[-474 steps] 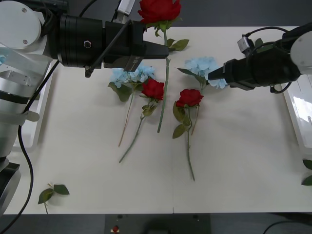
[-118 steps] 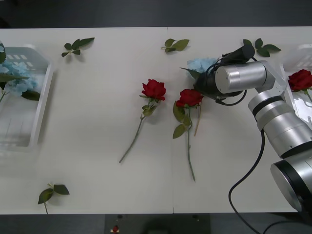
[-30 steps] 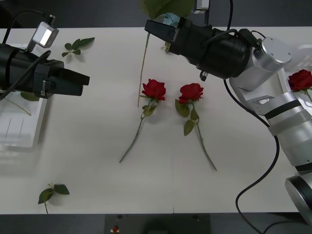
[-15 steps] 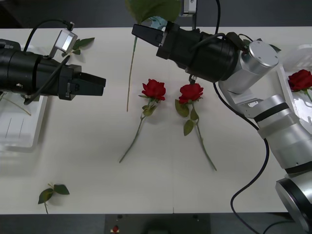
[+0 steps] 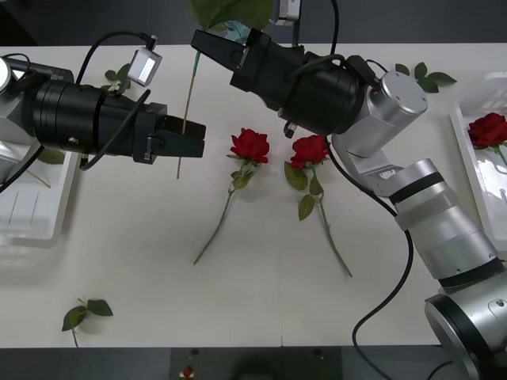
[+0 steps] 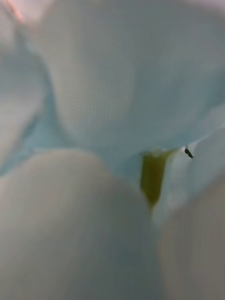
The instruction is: Put the red flowers into the right box and the blue flowers into the left box
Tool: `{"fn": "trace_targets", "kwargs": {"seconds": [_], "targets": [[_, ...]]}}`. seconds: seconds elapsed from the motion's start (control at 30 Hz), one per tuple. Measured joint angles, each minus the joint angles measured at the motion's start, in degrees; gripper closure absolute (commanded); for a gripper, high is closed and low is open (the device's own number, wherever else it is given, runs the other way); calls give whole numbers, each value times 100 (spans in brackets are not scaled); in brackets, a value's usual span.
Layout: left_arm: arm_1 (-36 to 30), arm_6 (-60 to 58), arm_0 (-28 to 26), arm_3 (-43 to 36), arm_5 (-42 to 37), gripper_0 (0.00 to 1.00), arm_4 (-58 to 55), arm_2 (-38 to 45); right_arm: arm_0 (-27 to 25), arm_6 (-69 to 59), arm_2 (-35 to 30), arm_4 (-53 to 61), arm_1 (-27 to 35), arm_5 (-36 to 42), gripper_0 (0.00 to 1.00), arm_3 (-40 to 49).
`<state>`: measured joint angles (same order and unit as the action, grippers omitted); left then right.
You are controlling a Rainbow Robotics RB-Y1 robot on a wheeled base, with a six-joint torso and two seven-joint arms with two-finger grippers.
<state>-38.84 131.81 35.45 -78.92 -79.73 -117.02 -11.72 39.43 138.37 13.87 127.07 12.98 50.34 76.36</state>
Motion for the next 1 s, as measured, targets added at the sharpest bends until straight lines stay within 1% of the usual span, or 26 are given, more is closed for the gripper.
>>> {"fn": "trace_targets", "kwargs": {"seconds": [0.03,0.07,0.1,0.3,0.53,0.97,1.0], "targets": [[16,0,17,0,0,40,-2,0,0,0,0,-46,0,4,100,0],[22,0,26,0,0,94,-3,0,0,0,0,-101,0,5,100,0],[21,0,30,0,0,100,-6,0,0,1,0,-132,0,5,100,0],[21,0,30,0,0,100,-97,-16,0,1,0,-137,0,1,100,0],[21,0,30,0,0,100,-160,-258,0,2,0,-137,0,-7,100,0],[21,0,30,0,-2,100,-205,-265,0,3,0,-136,0,-12,100,1],[21,0,30,0,-5,100,-220,-265,0,3,-3,-136,0,-15,72,2]]}}
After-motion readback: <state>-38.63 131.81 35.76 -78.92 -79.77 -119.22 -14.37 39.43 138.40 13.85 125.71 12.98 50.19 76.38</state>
